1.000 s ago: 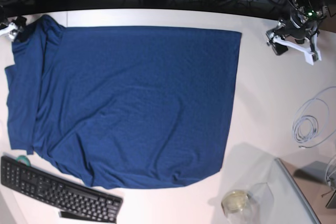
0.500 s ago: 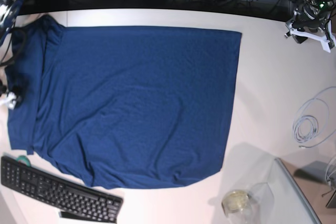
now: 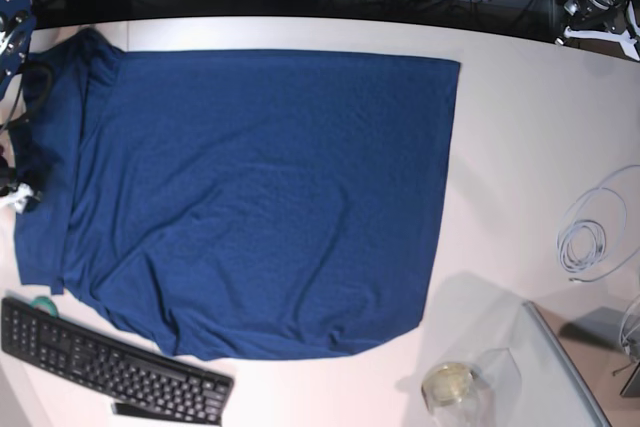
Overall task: Layout the t-shirt on the table in an organized manner, then fold the t-shirt properly
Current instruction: 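Release the shirt edge with both grippers and raise them, then reach the right gripper into the shirt and grasp the fabric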
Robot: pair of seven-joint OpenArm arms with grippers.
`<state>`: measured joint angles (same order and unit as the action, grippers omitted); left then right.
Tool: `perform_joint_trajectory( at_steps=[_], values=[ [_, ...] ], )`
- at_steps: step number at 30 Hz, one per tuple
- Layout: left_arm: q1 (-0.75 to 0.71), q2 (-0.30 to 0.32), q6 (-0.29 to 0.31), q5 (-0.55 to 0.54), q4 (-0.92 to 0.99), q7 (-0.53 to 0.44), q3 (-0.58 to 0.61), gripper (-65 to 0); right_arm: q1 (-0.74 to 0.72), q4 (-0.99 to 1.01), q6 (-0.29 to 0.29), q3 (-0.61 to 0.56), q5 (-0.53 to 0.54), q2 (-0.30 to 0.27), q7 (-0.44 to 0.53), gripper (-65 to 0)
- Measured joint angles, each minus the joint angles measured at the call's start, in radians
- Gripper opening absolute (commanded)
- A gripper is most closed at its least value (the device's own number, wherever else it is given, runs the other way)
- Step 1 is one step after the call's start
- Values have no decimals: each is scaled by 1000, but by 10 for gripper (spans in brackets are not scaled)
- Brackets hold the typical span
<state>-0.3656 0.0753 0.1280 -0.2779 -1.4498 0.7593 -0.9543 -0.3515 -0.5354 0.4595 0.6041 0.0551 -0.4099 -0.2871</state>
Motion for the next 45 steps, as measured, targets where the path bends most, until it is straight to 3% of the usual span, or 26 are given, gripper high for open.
perform_joint_trajectory(
  at_steps=[6, 10, 23, 27, 33, 40, 45],
  values=[
    [3, 0, 0, 0, -1, 0, 0, -650, 0, 0, 0, 0, 0, 0, 0, -479],
    [2, 0, 0, 0, -1, 0, 0, -650, 0, 0, 0, 0, 0, 0, 0, -650],
    [2, 0, 0, 0, -1, 0, 2, -650, 0, -1, 0, 4, 0, 0, -9, -648],
    [2, 0, 0, 0, -1, 0, 6, -650, 37, -140, 1, 5, 6, 15, -64, -648],
    [5, 0, 0, 0, -1, 0, 9, -650, 112, -435, 8, -2, 6, 87, -195, -648],
    [6, 0, 0, 0, 0, 0, 8, -650, 140, -573, 8, -2, 3, 138, -286, -648],
    [14, -1, 0, 3, 0, 0, 8, -650, 209, -650, 8, -2, 1, 216, -300, -648]
  ],
)
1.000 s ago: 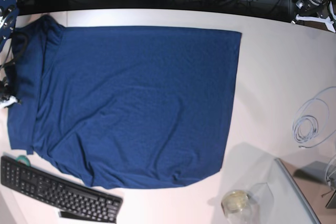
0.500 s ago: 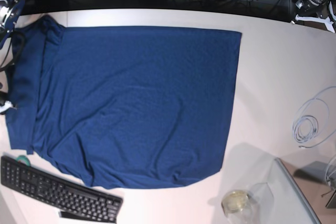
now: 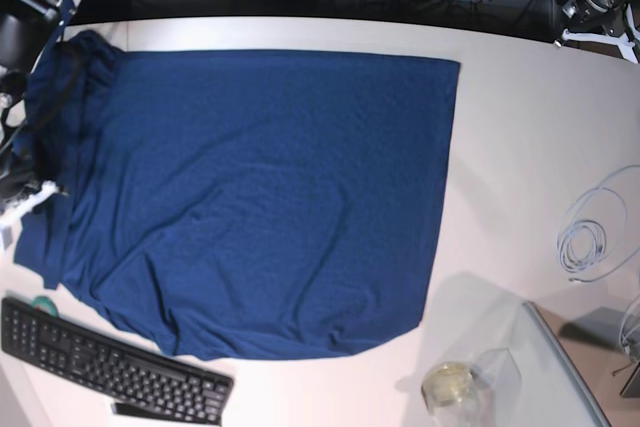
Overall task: Layout the t-shirt on the table in an organized manner, then fold the t-shirt properly
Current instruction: 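Reach the right gripper into the shirt and grasp the fabric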
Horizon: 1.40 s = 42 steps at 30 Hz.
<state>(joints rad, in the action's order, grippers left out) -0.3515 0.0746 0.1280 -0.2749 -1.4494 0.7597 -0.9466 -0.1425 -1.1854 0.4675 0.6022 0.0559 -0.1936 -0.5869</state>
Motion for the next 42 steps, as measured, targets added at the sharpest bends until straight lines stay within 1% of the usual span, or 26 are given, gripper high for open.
perform_joint_trajectory(
  at_steps=[3, 5, 6, 8, 9, 11, 12, 15, 18, 21, 24, 27, 29, 31, 32, 33, 36, 38, 42],
  values=[
    [18, 1, 0, 8, 1, 0, 0, -650, 26, -40, 0, 0, 2, 31, -1, -648],
    [21, 0, 1, 5, 1, 0, 3, -650, 41, -71, 0, -5, 3, 40, 0, -648],
    [20, 0, 0, 5, 1, 0, 3, -650, 51, -84, 3, -26, -1, 37, 0, -648],
    [18, 0, 0, 5, 1, 0, 3, -650, 68, -106, 39, -64, -2, 36, -1, -648],
    [17, 0, 0, 5, 1, 0, 3, -650, 73, -120, 53, -76, 3, 47, -1, -648],
    [17, 0, 0, 4, 1, 0, 3, -650, 82, -148, 57, -101, 0, 69, -1, -648],
    [19, 0, 0, 4, 1, 0, 3, -650, 85, -162, 68, -102, 4, 84, -1, -648],
    [19, 0, 0, 5, 1, 0, 3, -650, 93, -192, 72, -102, 6, 115, -2, -648],
    [19, 0, 0, 5, 2, 0, 3, -650, 91, -196, 73, -102, 5, 129, -55, -648],
    [19, 0, 0, 5, 2, 0, 3, -650, 95, -216, 76, -100, -2, 156, -69, -648],
    [19, 0, 0, 5, 2, 0, 3, -650, 117, -244, 127, -101, 6, 178, -66, -648],
    [18, 0, 0, 5, 2, 0, 3, -650, 138, -254, 143, -101, 2, 198, -72, -648],
    [19, 0, 0, 5, 2, 0, 3, -650, 143, -256, 155, -101, 2, 199, -112, -648],
    [19, 0, 0, 5, 2, 0, 3, -650, 143, -262, 156, -101, 3, 199, -117, -648],
    [19, 0, 0, 5, 2, 0, 3, -650, 143, -262, 169, -100, 0, 200, -116, -648],
    [19, 0, 0, 5, 2, 0, 3, -650, 143, -264, 188, -100, -2, 208, -117, -648],
    [19, 0, 0, 5, 2, 0, 3, -650, 163, -294, 216, -101, -1, 238, -117, -648],
    [19, 1, 0, 5, 2, 0, 3, -650, 176, -318, 219, -101, -2, 264, -120, -648],
    [19, 0, 0, 5, 2, 0, 3, -650, 200, -349, 219, -204, -5, 260, -114, -648]
  ],
)
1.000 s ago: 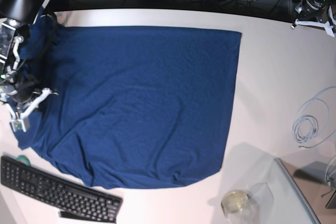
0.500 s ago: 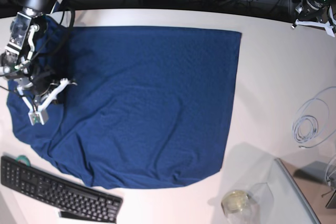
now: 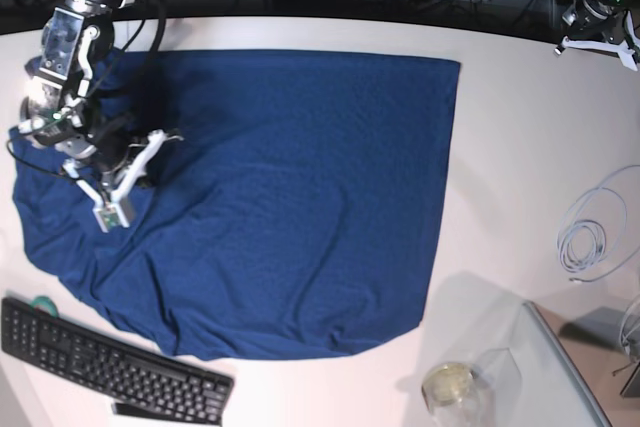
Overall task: Layout the t-shirt on the table in an organized manner, then fold the t-shirt properly
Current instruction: 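Reach the right gripper into the shirt and grasp the fabric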
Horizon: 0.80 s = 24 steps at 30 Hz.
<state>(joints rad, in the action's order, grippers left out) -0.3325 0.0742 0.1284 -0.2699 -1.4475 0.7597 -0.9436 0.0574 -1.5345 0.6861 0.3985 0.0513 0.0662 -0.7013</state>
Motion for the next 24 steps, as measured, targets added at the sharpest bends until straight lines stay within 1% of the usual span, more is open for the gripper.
perform_joint_trajectory(
  at_steps=[5, 10, 18, 19, 20, 22, 24],
  values=[
    [0, 1, 0, 1, 0, 0, 0, -650, 40, -19, 0, -89, 3, 11, -3, -648],
    [0, 1, 0, 0, 1, 0, 0, -650, 43, -19, 0, -95, 3, 31, -3, -648],
    [0, 1, 0, 0, 1, 0, 0, -650, 83, -19, 0, -99, 1, 33, -5, -641],
    [0, 1, 0, 0, 1, 0, 0, -650, 84, -19, 0, -99, 0, 33, -6, -629],
    [0, 1, 0, 0, 1, 0, 0, -650, 85, -19, 0, -99, 0, 33, -10, -597],
    [0, 1, 0, 0, 1, 0, 0, -650, 84, -24, 0, -99, 2, 28, -63, -498],
    [0, 1, 0, 0, 1, 0, 0, -650, 69, -25, 0, -84, -1, 27, -71, -390]
  ],
)
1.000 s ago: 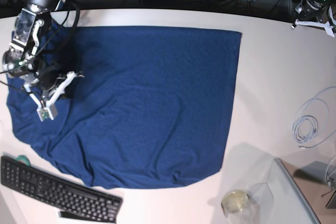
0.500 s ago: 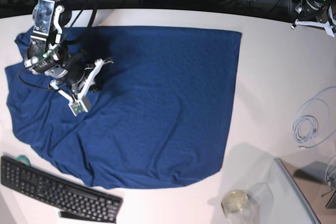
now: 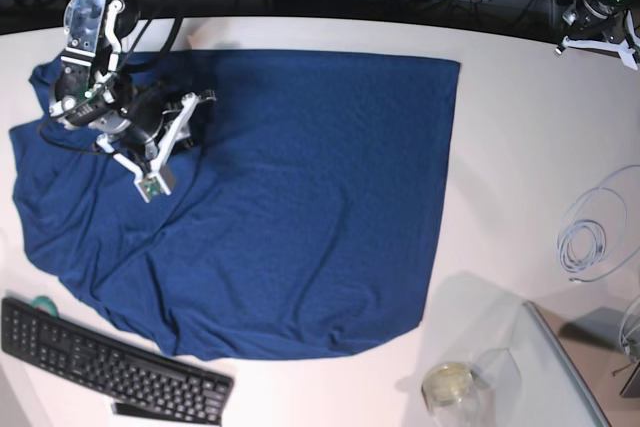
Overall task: Layout the t-shirt on the table in an organized manner, then fold the t-shirt properly
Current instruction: 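Reach the right gripper into the shirt and grasp the fabric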
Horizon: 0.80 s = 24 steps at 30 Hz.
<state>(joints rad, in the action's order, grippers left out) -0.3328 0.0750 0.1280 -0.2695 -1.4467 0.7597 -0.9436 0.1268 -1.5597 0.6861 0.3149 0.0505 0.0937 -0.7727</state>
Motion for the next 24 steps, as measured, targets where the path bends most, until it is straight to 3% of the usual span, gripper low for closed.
perform_joint_trajectory(
  at_steps=[2, 4, 7, 10, 13, 24],
  values=[
    [0, 0, 0, 0, 0, 0, 0, -650, -37, -8, 0, 46, 2, -3, 19, -305],
    [-3, 1, 0, 0, 0, 0, 1, -650, -95, -1, -1, 80, 3, -28, 44, -264],
    [-9, 0, 0, 3, 0, 0, 0, -650, -201, 119, -18, 89, 2, -89, 75, -275],
    [-9, -2, 0, 3, 1, 0, 1, -650, -290, 306, -87, 87, -4, -130, 101, -275],
    [-9, 0, 0, 3, 1, 0, -1, -650, -364, 460, -89, 84, 2, -164, 156, -275],
    [-25, 3, 0, 0, 1, 0, -5, -650, -445, 701, -93, 84, -3, -191, 320, -275]
  ],
)
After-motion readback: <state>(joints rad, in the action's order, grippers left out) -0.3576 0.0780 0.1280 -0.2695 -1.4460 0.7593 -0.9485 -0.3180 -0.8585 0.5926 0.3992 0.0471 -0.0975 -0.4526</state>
